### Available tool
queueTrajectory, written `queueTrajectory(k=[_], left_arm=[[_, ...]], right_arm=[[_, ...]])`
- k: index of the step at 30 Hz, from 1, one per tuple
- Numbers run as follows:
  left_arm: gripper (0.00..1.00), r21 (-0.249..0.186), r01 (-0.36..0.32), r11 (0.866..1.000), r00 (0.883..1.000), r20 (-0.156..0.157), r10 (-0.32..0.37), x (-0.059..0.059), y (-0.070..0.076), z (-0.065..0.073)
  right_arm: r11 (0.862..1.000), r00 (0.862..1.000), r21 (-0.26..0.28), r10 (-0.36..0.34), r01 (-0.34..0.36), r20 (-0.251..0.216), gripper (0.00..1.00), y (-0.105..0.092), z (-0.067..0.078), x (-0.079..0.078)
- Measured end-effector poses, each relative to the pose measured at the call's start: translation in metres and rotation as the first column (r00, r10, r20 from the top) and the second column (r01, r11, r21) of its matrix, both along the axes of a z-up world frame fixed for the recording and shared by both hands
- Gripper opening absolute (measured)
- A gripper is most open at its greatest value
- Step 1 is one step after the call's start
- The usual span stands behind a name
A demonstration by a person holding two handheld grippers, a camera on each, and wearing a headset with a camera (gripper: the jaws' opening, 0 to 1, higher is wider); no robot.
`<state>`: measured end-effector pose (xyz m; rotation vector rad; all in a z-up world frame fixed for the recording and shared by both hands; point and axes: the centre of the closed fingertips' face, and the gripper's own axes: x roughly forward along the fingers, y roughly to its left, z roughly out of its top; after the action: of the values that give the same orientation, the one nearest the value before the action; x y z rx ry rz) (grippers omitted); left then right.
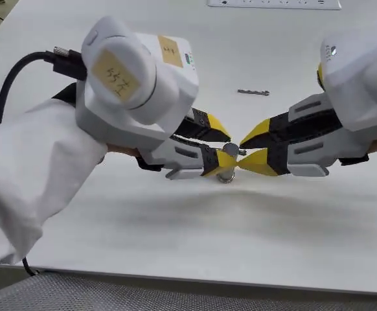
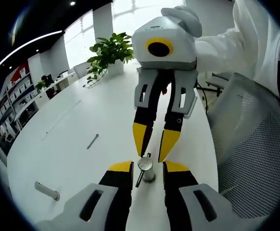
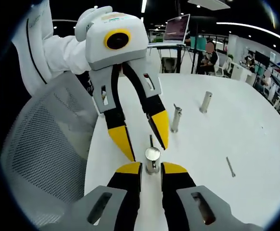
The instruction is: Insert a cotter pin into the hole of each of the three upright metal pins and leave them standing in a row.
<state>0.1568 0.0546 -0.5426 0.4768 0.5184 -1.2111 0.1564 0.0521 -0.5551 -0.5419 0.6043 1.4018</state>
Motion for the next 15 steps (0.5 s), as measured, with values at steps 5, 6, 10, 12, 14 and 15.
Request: queueTrajectory(k=[5, 6, 10, 12, 14, 15], left_arm=[[0.39, -0.041, -0.039, 0.998, 0.999, -0.026, 0.038, -0.015, 0.01, 0.005], [0.41, -0.05, -0.052, 0.997, 0.998, -0.031, 0.051, -0.017, 0.012, 0.005], [0.56, -0.07, -0.118, 0.991, 0.991, -0.078, 0.112, -0.028, 0.024, 0.003], [0.6, -0.073, -0.148, 0.986, 0.987, -0.08, 0.142, -0.029, 0.029, 0.001], [0.63, -0.073, -0.181, 0.981, 0.98, -0.098, 0.173, -0.032, 0.036, -0.002], [0.63, -0.072, -0.186, 0.98, 0.978, -0.107, 0.178, -0.035, 0.038, -0.002]], right_arm=[[0.999, 0.999, 0.02, -0.025, 0.025, -0.02, 0.14, 0.0, 0.0, -0.001], [0.999, 0.999, 0.023, -0.028, 0.029, -0.024, 0.14, 0.0, 0.0, -0.001], [0.999, 0.999, 0.025, -0.031, 0.032, -0.036, 0.14, 0.004, -0.004, 0.001], [0.999, 0.999, 0.023, -0.03, 0.031, -0.044, 0.12, 0.007, -0.004, 0.0], [0.999, 0.999, 0.024, -0.03, 0.031, -0.043, 0.13, 0.008, -0.005, 0.0], [0.999, 0.999, 0.023, -0.029, 0.03, -0.045, 0.12, 0.008, -0.005, 0.001]])
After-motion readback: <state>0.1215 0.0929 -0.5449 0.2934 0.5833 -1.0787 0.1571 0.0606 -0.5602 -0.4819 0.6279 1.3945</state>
